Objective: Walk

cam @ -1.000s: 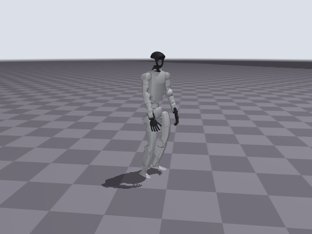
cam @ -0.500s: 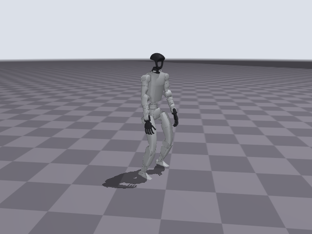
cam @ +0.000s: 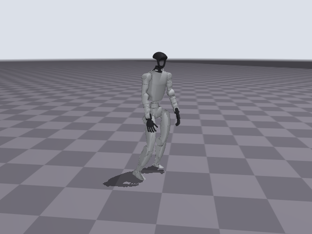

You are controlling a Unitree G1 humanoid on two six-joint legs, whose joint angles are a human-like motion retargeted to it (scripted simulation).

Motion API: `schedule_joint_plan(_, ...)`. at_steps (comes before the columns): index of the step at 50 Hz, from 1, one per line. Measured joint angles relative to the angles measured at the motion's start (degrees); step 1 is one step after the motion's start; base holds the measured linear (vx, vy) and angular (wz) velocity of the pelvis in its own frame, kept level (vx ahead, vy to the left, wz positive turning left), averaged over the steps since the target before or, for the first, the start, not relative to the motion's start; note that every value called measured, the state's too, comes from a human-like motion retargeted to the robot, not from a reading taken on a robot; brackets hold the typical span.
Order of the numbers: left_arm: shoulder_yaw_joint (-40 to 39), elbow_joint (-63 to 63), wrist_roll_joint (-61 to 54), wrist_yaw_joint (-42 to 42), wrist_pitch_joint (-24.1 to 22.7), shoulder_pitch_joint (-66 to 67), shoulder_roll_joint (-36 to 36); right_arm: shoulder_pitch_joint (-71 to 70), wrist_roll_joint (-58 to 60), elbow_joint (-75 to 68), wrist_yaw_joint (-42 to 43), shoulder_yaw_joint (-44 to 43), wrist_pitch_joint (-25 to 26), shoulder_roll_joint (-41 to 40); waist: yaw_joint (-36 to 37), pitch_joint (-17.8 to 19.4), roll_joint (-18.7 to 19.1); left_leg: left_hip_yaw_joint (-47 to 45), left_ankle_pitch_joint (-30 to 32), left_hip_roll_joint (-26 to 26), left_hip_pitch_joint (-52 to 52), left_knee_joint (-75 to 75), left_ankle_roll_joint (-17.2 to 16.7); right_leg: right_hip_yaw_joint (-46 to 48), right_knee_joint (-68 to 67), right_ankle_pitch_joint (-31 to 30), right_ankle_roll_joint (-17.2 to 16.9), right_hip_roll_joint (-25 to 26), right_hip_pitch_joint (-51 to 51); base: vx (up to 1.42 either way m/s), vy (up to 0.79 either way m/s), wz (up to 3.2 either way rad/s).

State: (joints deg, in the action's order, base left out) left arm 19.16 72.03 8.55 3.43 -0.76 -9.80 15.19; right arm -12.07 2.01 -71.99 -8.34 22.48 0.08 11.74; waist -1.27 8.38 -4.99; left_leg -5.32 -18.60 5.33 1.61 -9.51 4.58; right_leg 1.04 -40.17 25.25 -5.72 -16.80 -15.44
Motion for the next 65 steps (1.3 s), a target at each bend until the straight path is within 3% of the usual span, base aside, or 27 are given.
schedule_joint_plan(15,-2.4,0.5,-3.1,-0.6,-1.0,1.3,1.6,1.9,-2.3,1.4,1.9,-1.3,-0.6,-2.2,2.0,1.2,-2.7,-2.3,0.3,-3.8,3.5,-1.3,-1.4,-0.3,6.7,2.2,-0.3,3.0,8.4,-0.03,-0.13,-0.22)
schedule_joint_plan(25,-2.4,0.3,-2.7,-1.1,-0.5,0.9,0.4,1.1,-2.7,1.3,3.8,-2.3,-0.9,-1.2,2.2,2.9,-1.5,-2.6,-1.9,-12.0,-2.4,-16.6,-3.7,2.0,9.8,3.6,2.7,9.8,10.4,-0.04,-0.25,-0.23)
schedule_joint_plan(28,-1.6,-0.9,-2.0,-0.7,-0.5,0.7,-0.2,0.9,-2.0,1.0,4.1,-2.3,-0.6,-0.5,3.1,3.1,-0.4,-1.3,-6.2,-12.9,-6.3,-22.6,-2.8,1.9,10.8,2.8,3.5,12.2,10.0,-0.04,-0.21,-0.34)
schedule_joint_plan(34,0.6,-3.6,-0.2,0.5,-0.7,-0.6,-1.4,0.9,-0.4,-0.3,4.0,-2.2,0.1,1.0,6.0,2.3,2.1,2.4,-11.9,-7.5,-11.2,-27.2,-1.4,0.9,14.6,0.5,3.8,15.6,8.7,0.00,-0.15,-0.42)
schedule_joint_plan(39,1.3,-4.2,0.4,0.9,-0.7,-1.1,-1.7,0.4,0.8,-1.0,3.4,-1.0,-0.1,0.9,7.3,1.7,2.5,5.2,-8.6,0.0,-10.2,-19.1,-0.9,-0.4,17.6,-0.8,3.3,16.9,8.8,0.05,-0.09,-0.39)
schedule_joint_plan(46,0.5,-2.4,-1.5,-0.1,-0.4,-0.4,-1.6,0.4,1.2,0.4,2.7,1.6,-1.2,-0.3,7.2,1.3,1.7,5.5,-6.6,1.6,-6.8,-13.7,0.7,-1.8,15.4,1.2,2.3,18.2,8.7,0.07,-0.07,-0.37)
schedule_joint_plan(51,-0.1,-0.2,-2.5,-0.4,-0.2,-0.4,-1.0,0.2,1.1,1.5,1.5,3.2,-1.7,-1.7,6.5,1.6,-0.4,4.8,-6.1,2.1,-3.9,-10.9,1.4,-3.0,7.4,3.0,-0.6,17.2,6.2,0.06,-0.09,-0.28)
schedule_joint_plan(58,1.2,1.2,-2.2,0.1,0.2,-0.6,-0.4,-1.1,0.8,1.4,1.4,3.7,-1.6,-2.2,5.8,2.0,-2.1,3.3,-6.6,1.0,-2.0,-9.8,1.1,2.0,-8.8,3.8,-1.1,5.0,-2.7,0.10,-0.17,-0.29)
schedule_joint_plan(62,2.0,0.6,-1.6,0.4,0.0,-0.1,-0.1,-0.9,1.0,0.7,2.6,2.2,-1.0,-1.2,4.2,1.6,-0.7,4.4,-6.1,-2.0,-1.0,-8.1,0.0,-0.7,-6.8,0.2,-1.6,0.2,-5.6,0.18,-0.29,0.14)
schedule_joint_plan(65,2.0,0.3,-1.4,0.1,-0.4,0.0,0.6,-0.6,0.7,0.0,3.8,0.3,-0.3,-0.5,3.0,1.5,1.1,6.1,-6.1,-5.5,-0.1,-7.9,-1.3,-5.1,-1.1,-4.5,-3.0,-0.2,-5.3,0.20,-0.39,0.32)
